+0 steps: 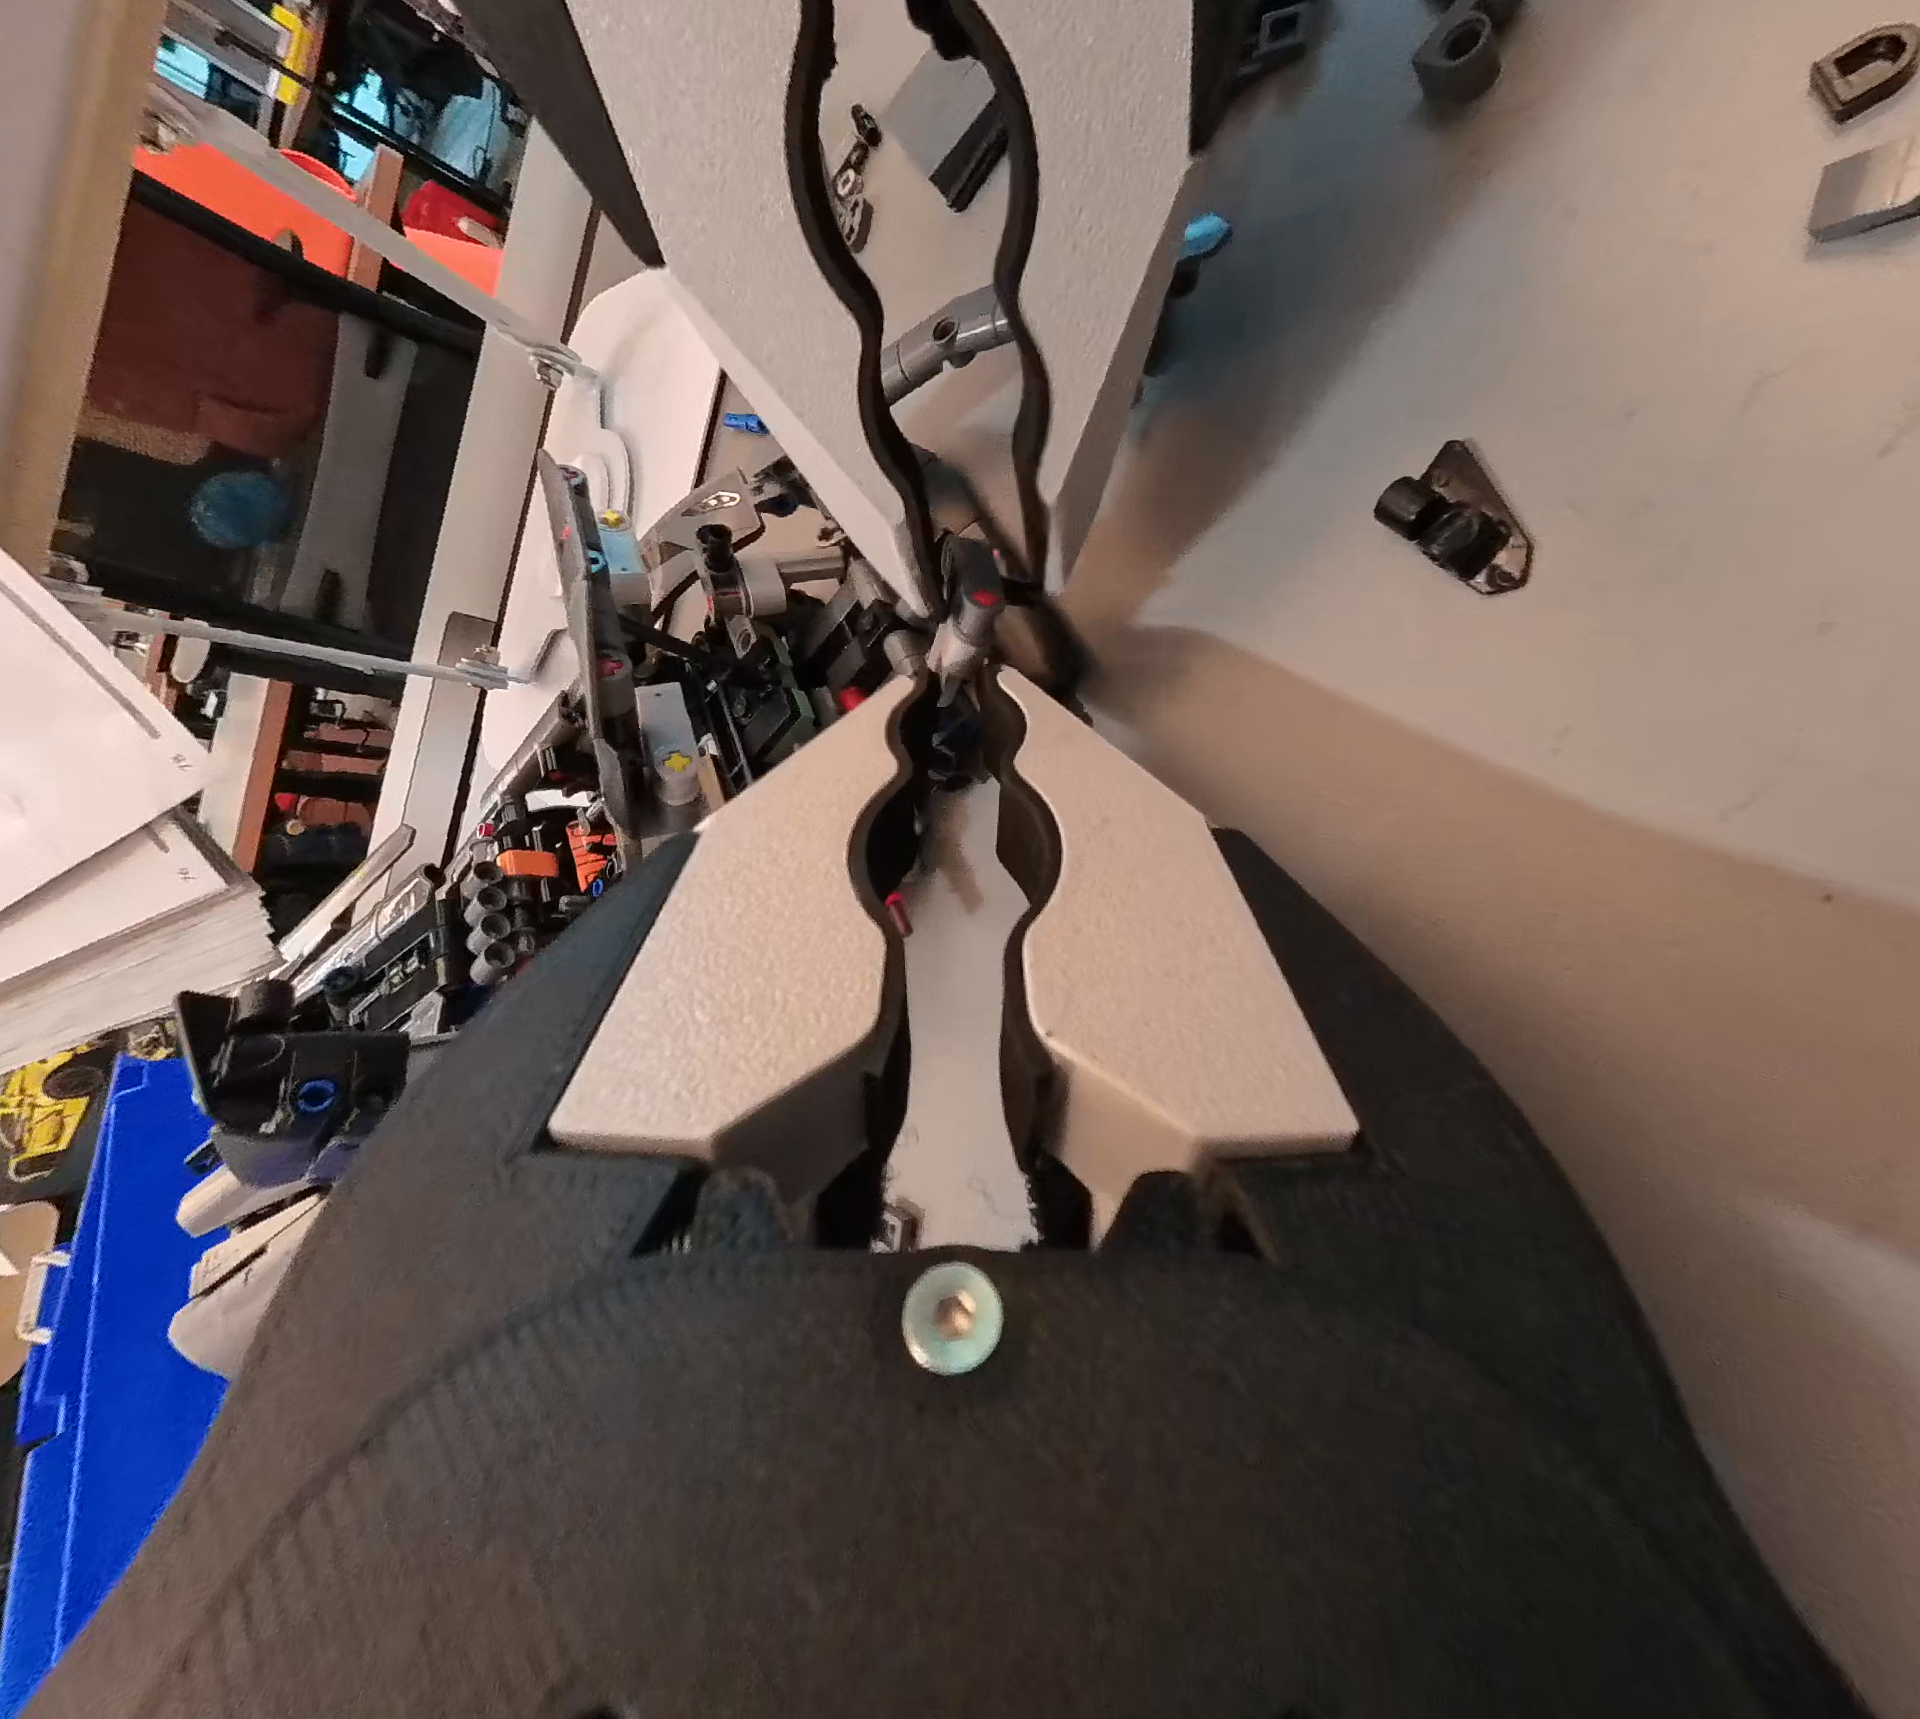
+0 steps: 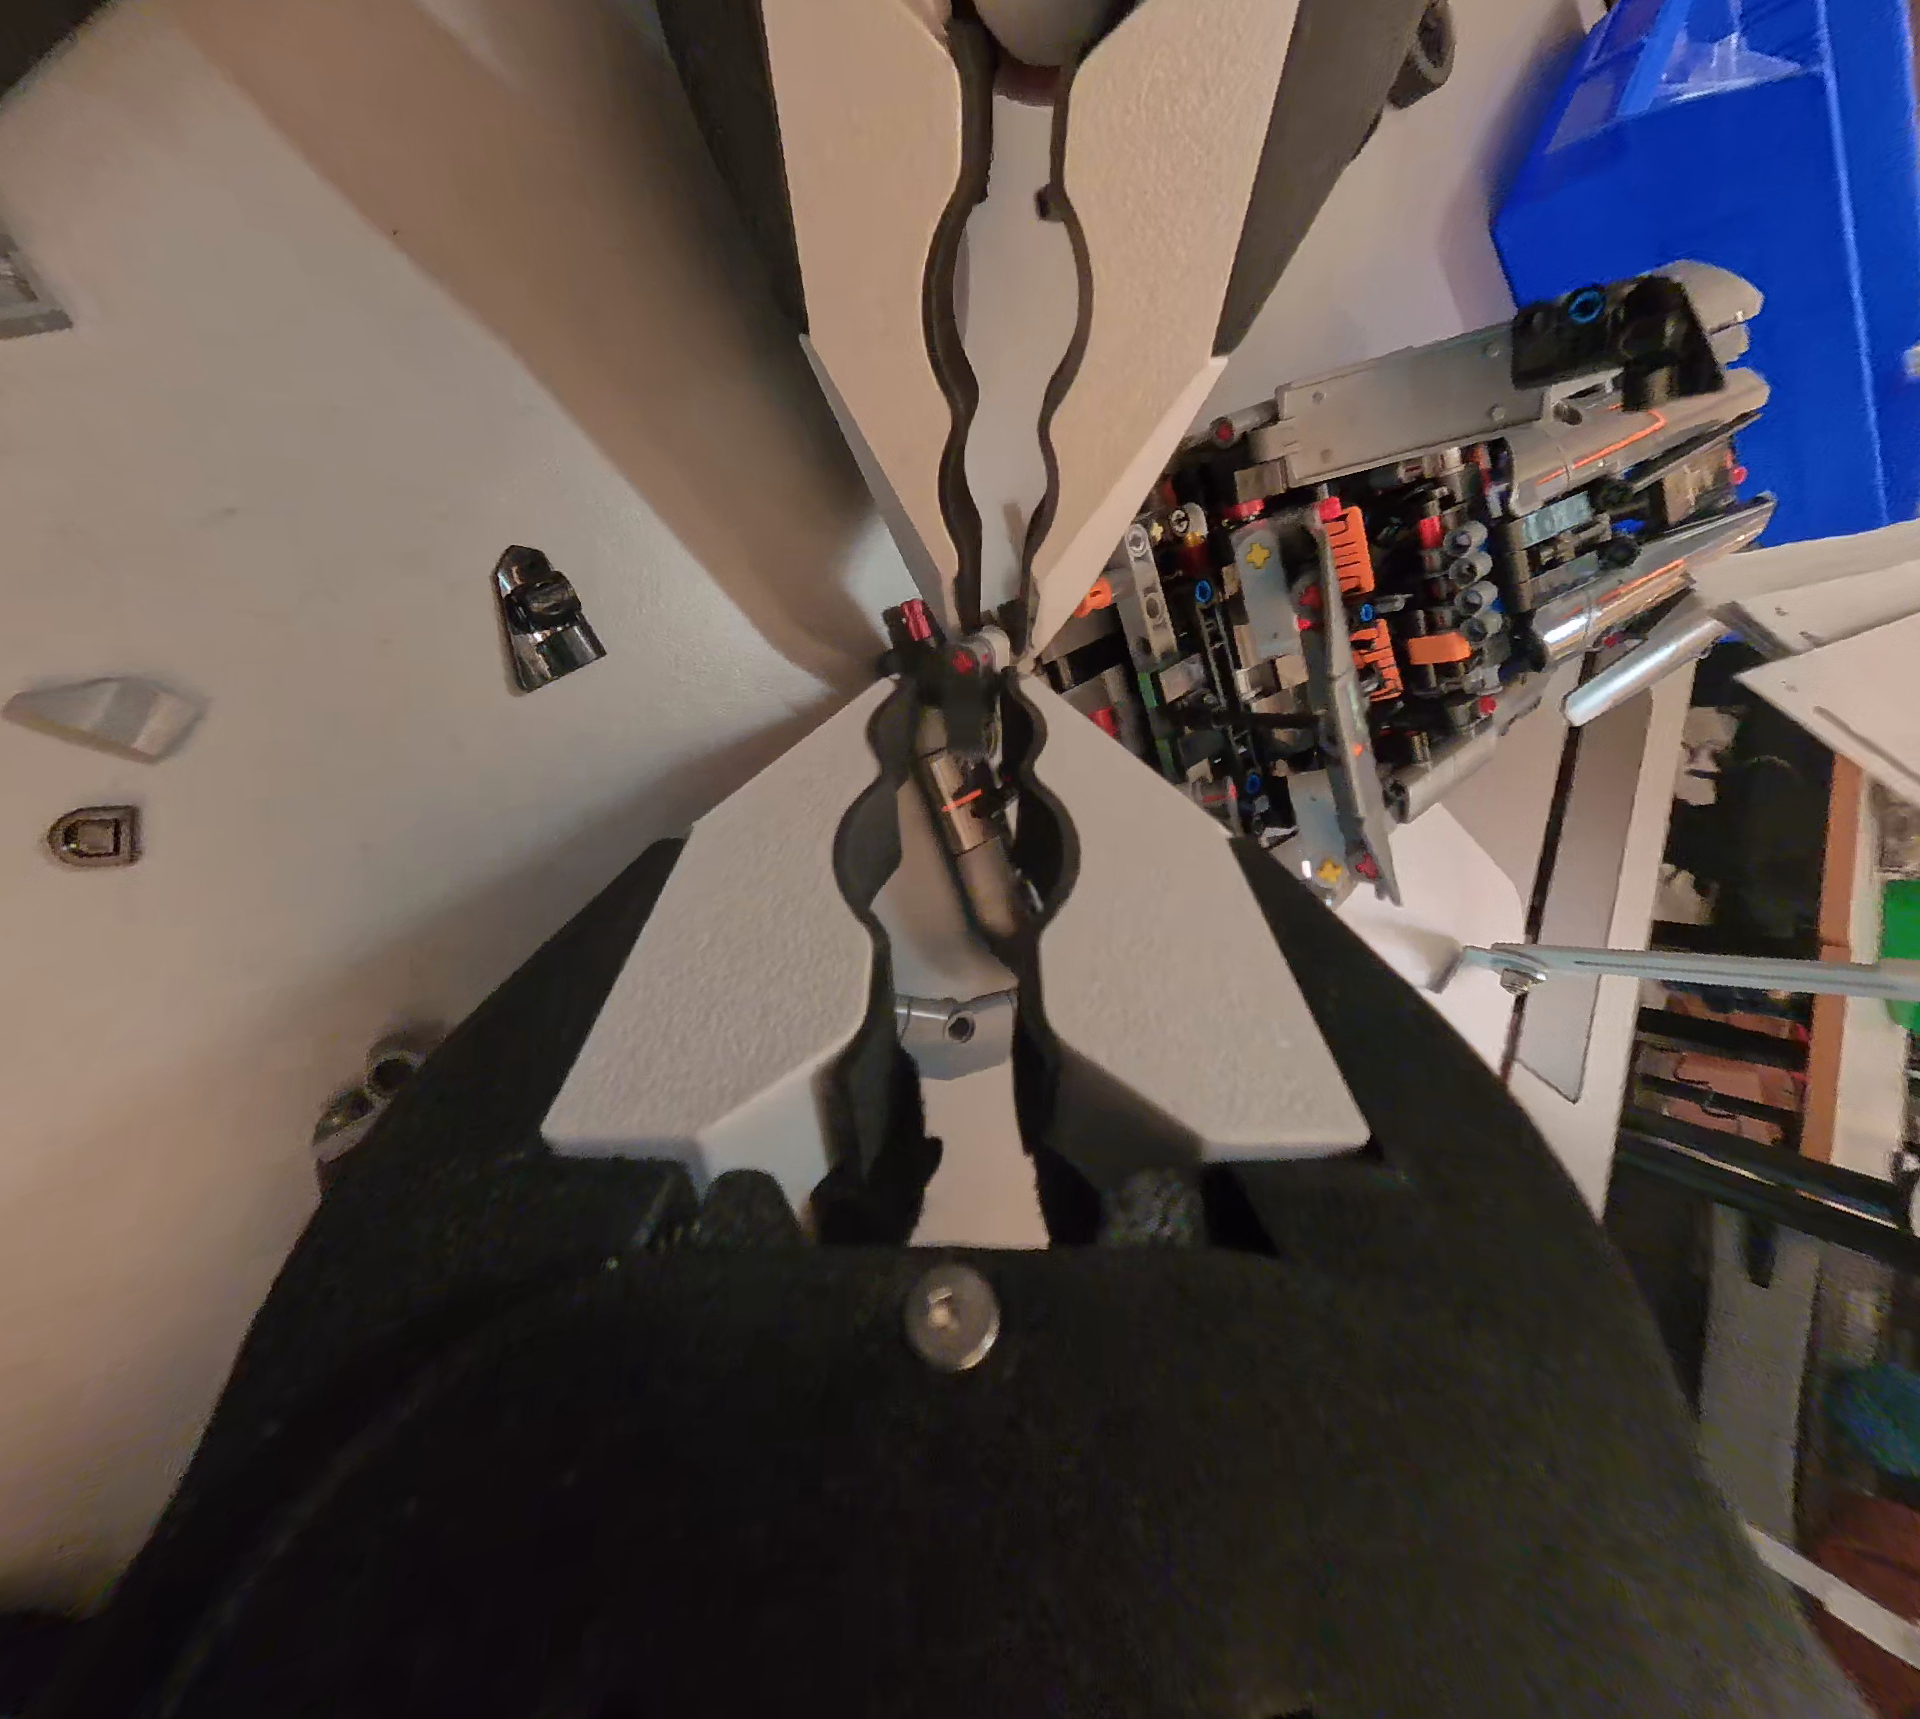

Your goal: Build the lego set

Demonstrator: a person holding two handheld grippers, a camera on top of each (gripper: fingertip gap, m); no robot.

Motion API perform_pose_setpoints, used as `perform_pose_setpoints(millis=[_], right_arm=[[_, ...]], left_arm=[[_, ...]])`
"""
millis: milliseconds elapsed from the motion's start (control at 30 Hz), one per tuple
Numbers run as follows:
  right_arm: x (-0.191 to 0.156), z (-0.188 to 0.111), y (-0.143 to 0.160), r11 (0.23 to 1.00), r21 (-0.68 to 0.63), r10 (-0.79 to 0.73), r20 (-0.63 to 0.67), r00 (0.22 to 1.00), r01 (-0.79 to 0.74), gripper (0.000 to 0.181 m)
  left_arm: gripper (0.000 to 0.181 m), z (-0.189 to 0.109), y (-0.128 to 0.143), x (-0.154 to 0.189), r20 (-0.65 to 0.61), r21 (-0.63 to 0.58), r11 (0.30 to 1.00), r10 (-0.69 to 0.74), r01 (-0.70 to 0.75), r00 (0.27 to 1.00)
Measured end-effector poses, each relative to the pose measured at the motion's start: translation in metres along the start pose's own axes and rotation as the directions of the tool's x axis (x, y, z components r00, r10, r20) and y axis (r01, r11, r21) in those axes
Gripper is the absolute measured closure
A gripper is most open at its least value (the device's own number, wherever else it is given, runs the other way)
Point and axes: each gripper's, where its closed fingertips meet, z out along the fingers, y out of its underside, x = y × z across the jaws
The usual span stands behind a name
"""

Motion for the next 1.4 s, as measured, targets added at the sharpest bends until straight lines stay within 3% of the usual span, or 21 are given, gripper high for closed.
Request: perform_pose_setpoints(millis=[400, 600, 667, 1400], right_arm=[[0.006, 0.000, -0.008, 0.998, -0.049, -0.046, -0.090, 0.995, 0.042, 0.177], [0.006, 0.003, -0.004, 0.996, -0.092, -0.029, -0.139, 0.990, 0.016, 0.167], [0.009, 0.003, -0.003, 0.994, -0.107, -0.037, -0.175, 0.984, 0.018, 0.173], [0.012, 0.003, -0.002, 0.982, -0.188, -0.040, -0.232, 0.972, -0.004, 0.178]], left_arm=[[0.175, 0.001, -0.005, -0.002, 0.013, 0.027, 1.000, 0.005, -0.005, 1.000], [0.175, 0.002, -0.005, -0.004, 0.005, 0.037, 0.999, -0.028, 0.028, 1.000], [0.175, 0.002, -0.005, -0.003, 0.003, 0.040, 0.999, -0.030, 0.030, 1.000], [0.176, 0.003, 0.002, -0.007, 0.014, 0.032, 0.999, -0.017, 0.016, 1.000]])
